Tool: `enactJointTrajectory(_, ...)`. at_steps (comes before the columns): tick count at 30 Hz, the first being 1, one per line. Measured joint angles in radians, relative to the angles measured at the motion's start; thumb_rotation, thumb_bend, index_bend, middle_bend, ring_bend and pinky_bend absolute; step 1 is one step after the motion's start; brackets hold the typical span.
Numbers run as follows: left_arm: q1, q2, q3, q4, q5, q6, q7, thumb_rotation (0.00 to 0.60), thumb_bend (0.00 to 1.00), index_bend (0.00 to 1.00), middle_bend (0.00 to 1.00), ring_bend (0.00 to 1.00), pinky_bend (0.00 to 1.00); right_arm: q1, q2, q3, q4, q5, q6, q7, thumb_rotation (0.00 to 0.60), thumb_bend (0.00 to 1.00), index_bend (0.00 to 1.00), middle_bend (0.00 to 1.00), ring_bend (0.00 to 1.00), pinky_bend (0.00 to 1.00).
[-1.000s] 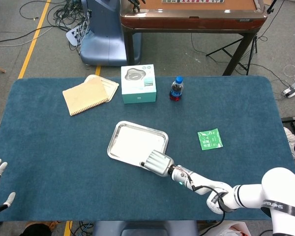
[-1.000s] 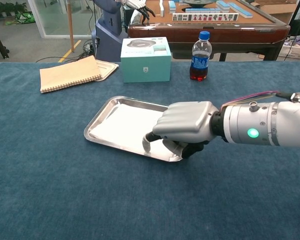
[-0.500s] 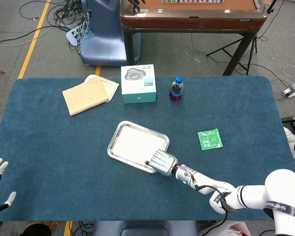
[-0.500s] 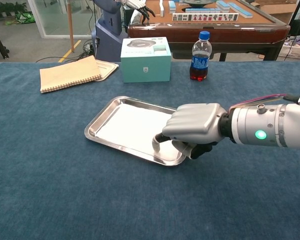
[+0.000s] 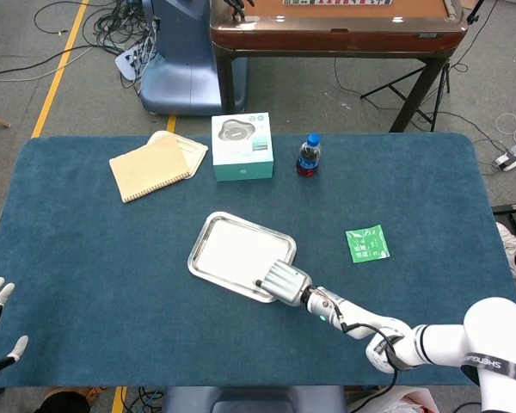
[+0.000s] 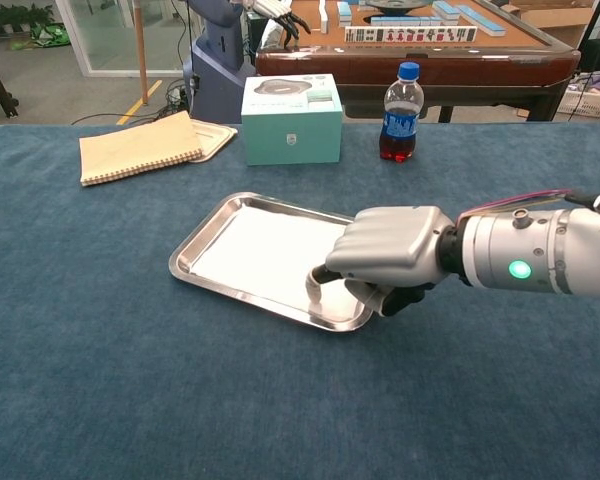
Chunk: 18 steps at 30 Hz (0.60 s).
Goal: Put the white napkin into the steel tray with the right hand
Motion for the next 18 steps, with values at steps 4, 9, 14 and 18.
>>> enactJointTrajectory(4,-0.001,0.001,0.000,0.001,0.001,0.000,-0.002,0.600,0.24,0.09,0.04,0.03,0.00,-0.009,0.010,0.002,-0.018,-0.016,0.014,0.008,0.600,1.00,0.26,1.00,1.00,1.00)
enactJointTrajectory(9,-0.004,0.002,-0.002,0.002,0.005,0.000,-0.008,0.600,0.24,0.09,0.04,0.03,0.00,-0.028,0.039,0.008,-0.051,-0.031,0.058,0.006,0.600,1.00,0.24,1.00,1.00,1.00)
enactJointTrajectory(14,-0.012,0.005,-0.007,0.003,0.008,-0.005,-0.014,0.600,0.24,0.09,0.04,0.03,0.00,-0.073,0.099,0.020,-0.108,-0.032,0.157,-0.013,0.600,1.00,0.20,0.96,1.00,1.00)
enactJointTrajectory(18,-0.020,0.004,-0.013,0.010,0.007,-0.010,-0.022,0.600,0.24,0.09,0.04,0.03,0.00,-0.136,0.174,0.027,-0.174,-0.015,0.263,-0.045,0.600,1.00,0.15,0.83,0.86,1.00)
